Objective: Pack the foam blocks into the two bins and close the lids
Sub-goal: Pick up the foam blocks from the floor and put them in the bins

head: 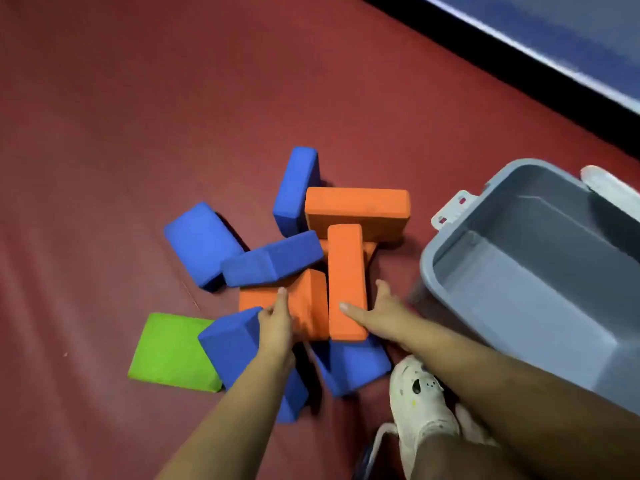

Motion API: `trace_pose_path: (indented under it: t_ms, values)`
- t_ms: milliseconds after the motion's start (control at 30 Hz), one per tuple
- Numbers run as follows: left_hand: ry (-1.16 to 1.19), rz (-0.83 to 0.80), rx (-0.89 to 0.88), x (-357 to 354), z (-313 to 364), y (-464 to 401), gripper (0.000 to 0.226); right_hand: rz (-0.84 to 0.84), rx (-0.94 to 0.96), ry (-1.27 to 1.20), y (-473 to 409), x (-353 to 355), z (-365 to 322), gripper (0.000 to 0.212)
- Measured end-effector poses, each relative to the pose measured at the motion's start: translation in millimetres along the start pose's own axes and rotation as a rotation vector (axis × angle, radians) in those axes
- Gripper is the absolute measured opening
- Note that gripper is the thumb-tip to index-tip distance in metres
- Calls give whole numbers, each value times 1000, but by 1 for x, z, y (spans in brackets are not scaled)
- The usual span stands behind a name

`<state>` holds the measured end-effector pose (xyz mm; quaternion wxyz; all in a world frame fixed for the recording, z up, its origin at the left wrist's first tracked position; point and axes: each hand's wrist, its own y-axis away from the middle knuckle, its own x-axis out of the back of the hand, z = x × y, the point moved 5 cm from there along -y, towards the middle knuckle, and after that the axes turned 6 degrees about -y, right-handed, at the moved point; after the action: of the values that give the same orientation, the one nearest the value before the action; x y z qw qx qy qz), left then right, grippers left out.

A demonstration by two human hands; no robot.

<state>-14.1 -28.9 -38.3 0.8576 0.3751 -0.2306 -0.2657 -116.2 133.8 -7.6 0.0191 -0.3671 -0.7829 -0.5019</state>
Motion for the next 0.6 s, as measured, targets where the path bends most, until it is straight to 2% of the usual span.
trace_pose_path:
  t_ms: [200, 300, 367, 467, 533, 600]
  values:
    - [317, 70, 209, -15, 32, -59, 83, 70, 30, -27, -46, -34, -2, 124]
    - [304, 195, 263, -12, 49, -78, 105, 108, 42, 29, -52, -41, 2, 133]
    - [220, 205, 277, -15, 59, -87, 90, 131, 40, 43, -53, -43, 4, 132]
    - [164, 58, 313, -25, 66, -94, 64, 167, 38, 20, -54, -37, 5, 127]
    - [162, -19, 300, -24, 69, -90, 58, 198, 60, -36, -51, -26, 4, 123]
    - [207, -22, 277, -16, 69, -82, 59, 215, 82, -73, -45, -14, -1, 119]
